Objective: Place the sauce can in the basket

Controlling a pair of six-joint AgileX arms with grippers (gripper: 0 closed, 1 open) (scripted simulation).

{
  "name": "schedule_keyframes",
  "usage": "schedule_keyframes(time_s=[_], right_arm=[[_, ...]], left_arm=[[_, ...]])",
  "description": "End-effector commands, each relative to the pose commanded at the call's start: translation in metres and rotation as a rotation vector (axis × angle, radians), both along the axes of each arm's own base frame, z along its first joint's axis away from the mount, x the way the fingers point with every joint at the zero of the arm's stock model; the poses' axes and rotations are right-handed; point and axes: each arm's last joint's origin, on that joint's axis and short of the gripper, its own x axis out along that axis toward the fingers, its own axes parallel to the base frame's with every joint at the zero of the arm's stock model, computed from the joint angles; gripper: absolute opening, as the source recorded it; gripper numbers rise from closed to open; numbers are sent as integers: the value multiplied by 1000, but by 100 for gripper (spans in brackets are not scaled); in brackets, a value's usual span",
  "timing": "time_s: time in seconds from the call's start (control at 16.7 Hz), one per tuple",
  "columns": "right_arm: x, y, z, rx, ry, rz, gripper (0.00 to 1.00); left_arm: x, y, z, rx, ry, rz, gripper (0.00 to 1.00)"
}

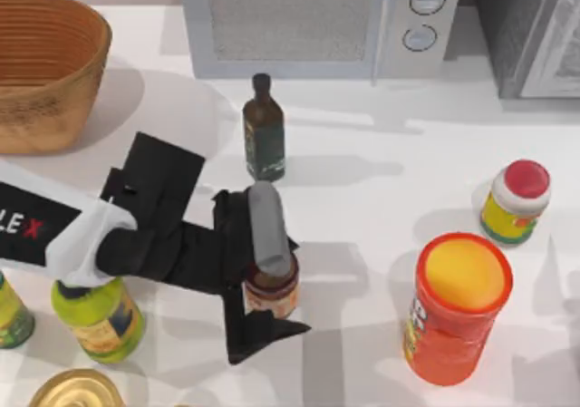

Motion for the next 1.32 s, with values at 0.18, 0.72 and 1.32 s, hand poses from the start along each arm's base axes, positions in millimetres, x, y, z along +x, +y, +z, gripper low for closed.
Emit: schedule_keyframes(time_s=[0.18,0.72,1.32], right_arm=[[0,0,0,0,0,0,100],[0,0,0,0,0,0,100],[0,0,0,0,0,0,100]], left_arm=[[-1,1,-3,4,8,6,100],[-1,1,-3,4,8,6,47],[-1,1,-3,4,8,6,0]])
